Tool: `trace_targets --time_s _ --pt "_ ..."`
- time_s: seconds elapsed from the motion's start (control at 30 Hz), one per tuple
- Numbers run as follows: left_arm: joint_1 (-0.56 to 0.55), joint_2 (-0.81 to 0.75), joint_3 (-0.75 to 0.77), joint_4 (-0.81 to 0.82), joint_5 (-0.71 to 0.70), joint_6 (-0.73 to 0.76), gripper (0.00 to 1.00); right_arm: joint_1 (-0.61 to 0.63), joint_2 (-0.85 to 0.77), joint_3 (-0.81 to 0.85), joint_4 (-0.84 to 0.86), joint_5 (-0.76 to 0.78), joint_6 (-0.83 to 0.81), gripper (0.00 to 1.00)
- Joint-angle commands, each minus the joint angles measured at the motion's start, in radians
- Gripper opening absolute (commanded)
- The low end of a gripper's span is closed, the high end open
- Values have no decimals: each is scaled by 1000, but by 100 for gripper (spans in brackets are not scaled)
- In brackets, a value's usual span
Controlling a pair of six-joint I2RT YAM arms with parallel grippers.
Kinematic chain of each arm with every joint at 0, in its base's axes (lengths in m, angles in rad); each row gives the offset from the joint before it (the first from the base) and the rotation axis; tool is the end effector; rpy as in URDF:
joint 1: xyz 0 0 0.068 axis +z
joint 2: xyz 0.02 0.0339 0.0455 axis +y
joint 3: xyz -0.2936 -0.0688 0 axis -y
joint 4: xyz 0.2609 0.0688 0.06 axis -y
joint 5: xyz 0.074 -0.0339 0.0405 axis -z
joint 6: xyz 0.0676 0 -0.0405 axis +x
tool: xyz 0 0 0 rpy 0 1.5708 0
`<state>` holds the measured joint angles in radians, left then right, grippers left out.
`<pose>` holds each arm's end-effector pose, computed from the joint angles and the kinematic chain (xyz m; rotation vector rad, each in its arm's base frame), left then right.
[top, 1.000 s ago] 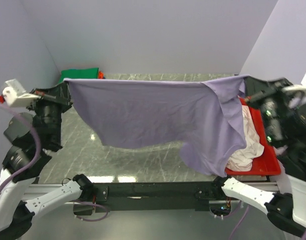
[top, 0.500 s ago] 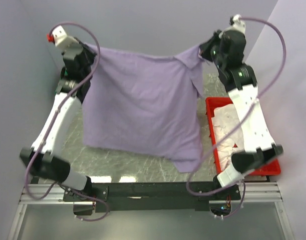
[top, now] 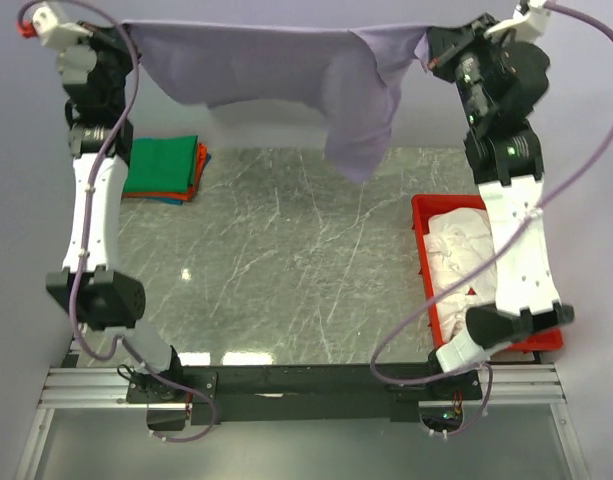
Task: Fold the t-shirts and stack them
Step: Flatten the tshirt out
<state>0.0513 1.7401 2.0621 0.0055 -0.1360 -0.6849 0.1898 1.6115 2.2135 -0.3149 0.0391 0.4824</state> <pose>0.4304 0.0313 0.5877 -0.5625 1.1272 -0.4642 0.3430 0.0632 0.6441 0.2237 1.2843 0.5510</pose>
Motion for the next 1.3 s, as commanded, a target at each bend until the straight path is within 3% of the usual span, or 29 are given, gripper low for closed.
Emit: trace_targets --time_s 0.0,0.2,0.4,0.47,0.5,0.53,0.57,0.67,0.77,0.93,1.27 --pt "41 -149 -136 113 33 -44 0 -10 -154 -125 100 19 -1 0" --pt "48 -384 -744 172 24 -192 1 -9 -401 -673 114 -36 97 0" --pt "48 -601 -1231 129 -74 -358 1 -9 -597 -1318 157 -122 186 1" --pt "51 -639 -1321 113 -109 -405 1 -7 -608 -1414 146 -174 176 10" --pt "51 -668 -1400 116 -114 -435 1 -6 -607 -1458 146 -185 177 22" --pt "53 -680 -1437 123 -122 -444 1 -6 -605 -1532 143 -192 165 27" --pt "53 -694 -1470 125 -146 -450 1 -4 -601 -1561 129 -203 154 36" --pt "55 -741 -1551 93 -197 -447 1 -6 -636 -1656 106 -183 136 48" --pt "56 -778 -1600 62 -234 -427 1 -6 -689 -1716 105 -173 157 53" --pt "56 -801 -1608 45 -229 -401 1 -1 -682 -1723 125 -153 203 53" --pt "56 -803 -1622 50 -192 -401 1 72 -449 -1678 269 -137 255 54"
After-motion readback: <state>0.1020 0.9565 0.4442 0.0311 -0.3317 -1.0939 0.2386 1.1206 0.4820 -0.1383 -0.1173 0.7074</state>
